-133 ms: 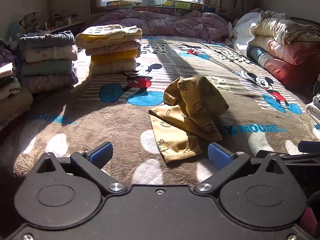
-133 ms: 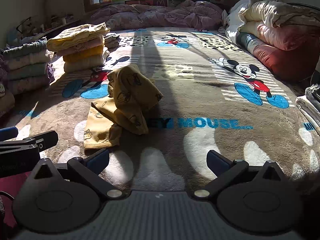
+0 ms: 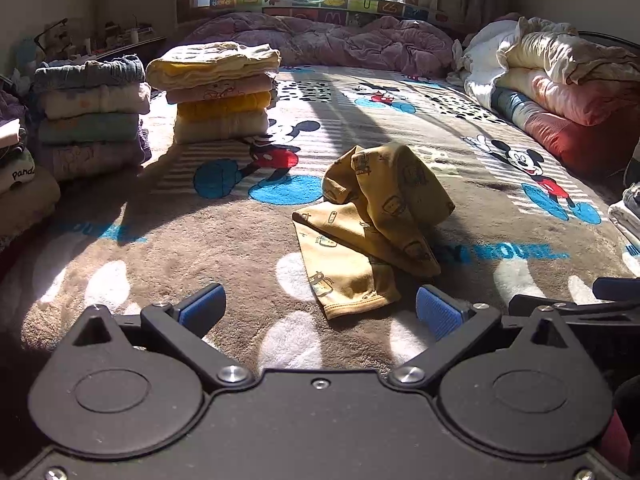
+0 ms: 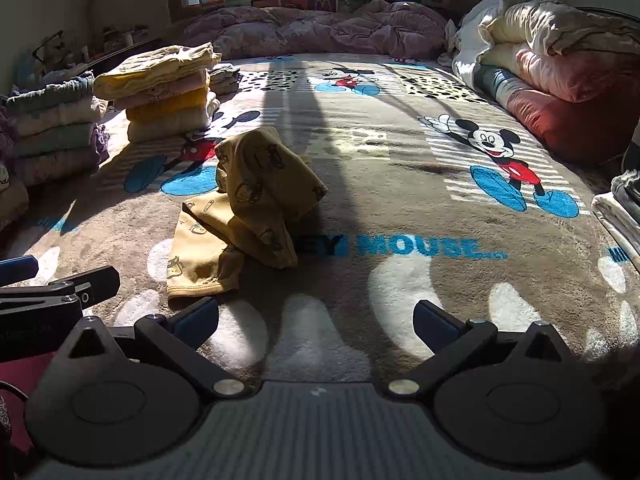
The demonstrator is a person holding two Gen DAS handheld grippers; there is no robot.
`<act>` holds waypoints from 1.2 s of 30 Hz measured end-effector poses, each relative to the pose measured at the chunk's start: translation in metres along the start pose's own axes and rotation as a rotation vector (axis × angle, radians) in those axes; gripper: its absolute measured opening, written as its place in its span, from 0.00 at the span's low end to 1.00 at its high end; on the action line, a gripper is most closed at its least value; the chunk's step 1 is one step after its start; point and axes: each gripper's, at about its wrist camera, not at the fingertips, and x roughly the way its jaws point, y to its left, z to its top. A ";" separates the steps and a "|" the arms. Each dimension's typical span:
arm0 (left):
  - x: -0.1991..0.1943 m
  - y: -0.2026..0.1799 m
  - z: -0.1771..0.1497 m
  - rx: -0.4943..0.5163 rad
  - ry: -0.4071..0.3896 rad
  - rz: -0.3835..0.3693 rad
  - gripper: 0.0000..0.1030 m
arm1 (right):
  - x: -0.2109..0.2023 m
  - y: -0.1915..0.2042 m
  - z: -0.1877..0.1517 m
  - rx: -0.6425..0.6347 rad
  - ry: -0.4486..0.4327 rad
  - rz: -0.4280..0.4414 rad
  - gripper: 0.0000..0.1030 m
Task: Fold clothes
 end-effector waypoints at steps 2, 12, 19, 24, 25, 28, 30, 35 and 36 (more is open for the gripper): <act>0.001 0.000 0.004 0.015 0.009 0.017 1.00 | -0.001 0.001 -0.001 0.006 -0.002 0.007 0.99; 0.006 -0.005 -0.003 0.041 0.004 0.046 1.00 | 0.005 0.004 -0.001 0.005 0.012 0.007 0.99; 0.008 -0.005 -0.003 0.035 0.011 0.040 1.00 | 0.008 0.001 -0.001 0.001 0.012 -0.002 0.99; 0.009 -0.005 -0.003 0.036 0.014 0.039 1.00 | 0.007 0.001 -0.001 0.000 0.011 -0.003 0.99; 0.009 -0.005 -0.003 0.036 0.015 0.039 1.00 | 0.008 0.001 -0.001 0.000 0.012 -0.003 0.99; 0.010 -0.005 -0.004 0.038 0.015 0.040 1.00 | 0.008 0.001 -0.001 0.000 0.014 -0.003 0.99; 0.010 -0.004 -0.004 0.038 0.016 0.039 1.00 | 0.009 0.000 -0.001 0.000 0.016 -0.003 0.99; 0.011 -0.005 -0.005 0.043 0.016 0.040 1.00 | 0.009 -0.001 -0.001 0.002 0.018 -0.002 0.99; 0.011 -0.005 -0.005 0.043 0.017 0.040 1.00 | 0.009 -0.001 -0.002 0.002 0.018 -0.001 0.99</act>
